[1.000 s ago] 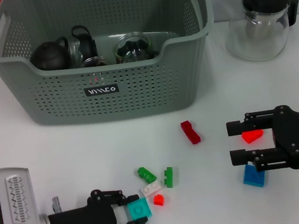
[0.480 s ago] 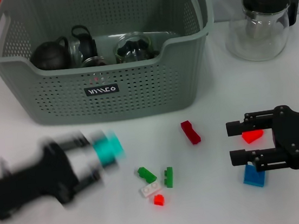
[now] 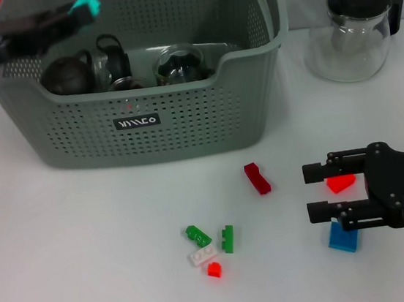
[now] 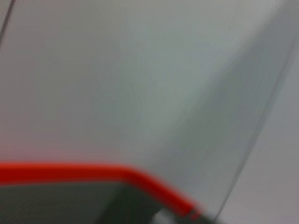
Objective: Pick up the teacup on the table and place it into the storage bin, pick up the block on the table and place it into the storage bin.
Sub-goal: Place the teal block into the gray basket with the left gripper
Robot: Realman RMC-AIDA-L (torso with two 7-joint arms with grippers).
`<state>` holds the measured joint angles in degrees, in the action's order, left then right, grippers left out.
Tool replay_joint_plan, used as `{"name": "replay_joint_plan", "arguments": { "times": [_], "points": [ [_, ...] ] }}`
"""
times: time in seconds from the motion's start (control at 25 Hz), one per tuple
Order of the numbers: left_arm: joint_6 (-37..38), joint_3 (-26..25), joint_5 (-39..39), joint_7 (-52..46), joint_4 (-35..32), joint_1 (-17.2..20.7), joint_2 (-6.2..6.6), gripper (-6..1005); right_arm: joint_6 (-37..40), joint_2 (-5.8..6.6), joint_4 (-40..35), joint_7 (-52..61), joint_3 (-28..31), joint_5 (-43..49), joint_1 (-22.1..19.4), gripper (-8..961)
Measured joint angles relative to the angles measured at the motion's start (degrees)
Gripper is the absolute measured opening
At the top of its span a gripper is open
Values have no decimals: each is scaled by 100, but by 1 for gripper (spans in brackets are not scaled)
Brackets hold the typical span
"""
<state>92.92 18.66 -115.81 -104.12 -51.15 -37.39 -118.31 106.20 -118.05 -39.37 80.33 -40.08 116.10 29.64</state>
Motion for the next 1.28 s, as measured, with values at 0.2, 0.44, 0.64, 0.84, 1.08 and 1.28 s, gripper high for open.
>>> {"name": "replay_joint_plan", "arguments": {
  "times": [0.2, 0.44, 0.64, 0.84, 1.08, 1.28],
  "points": [
    [-1697, 1881, -677, -1521, 3, -449, 368, 487, -11, -2, 0, -3, 2, 0, -7, 686],
    [-2782, 2760, -1945, -2339, 141, -848, 285, 506, -31, -3, 0, -22, 9, 0, -11, 684],
    [-3134, 3087, -2396, -2793, 194, -942, 189, 522, -45, -8, 4, -26, 9, 0, -19, 683],
    [-2776, 3007, -1881, -2561, -256, -625, 102, 537, -51, -7, 8, -27, 18, 0, -28, 682],
    [-1626, 2248, 140, -857, -727, 224, -109, 602, -52, -7, 9, -71, 49, 0, -28, 681],
    [-209, 1605, 1149, 978, -428, 1052, -321, 646, -112, -7, 22, -71, 160, 2, -57, 680]
  ]
}}
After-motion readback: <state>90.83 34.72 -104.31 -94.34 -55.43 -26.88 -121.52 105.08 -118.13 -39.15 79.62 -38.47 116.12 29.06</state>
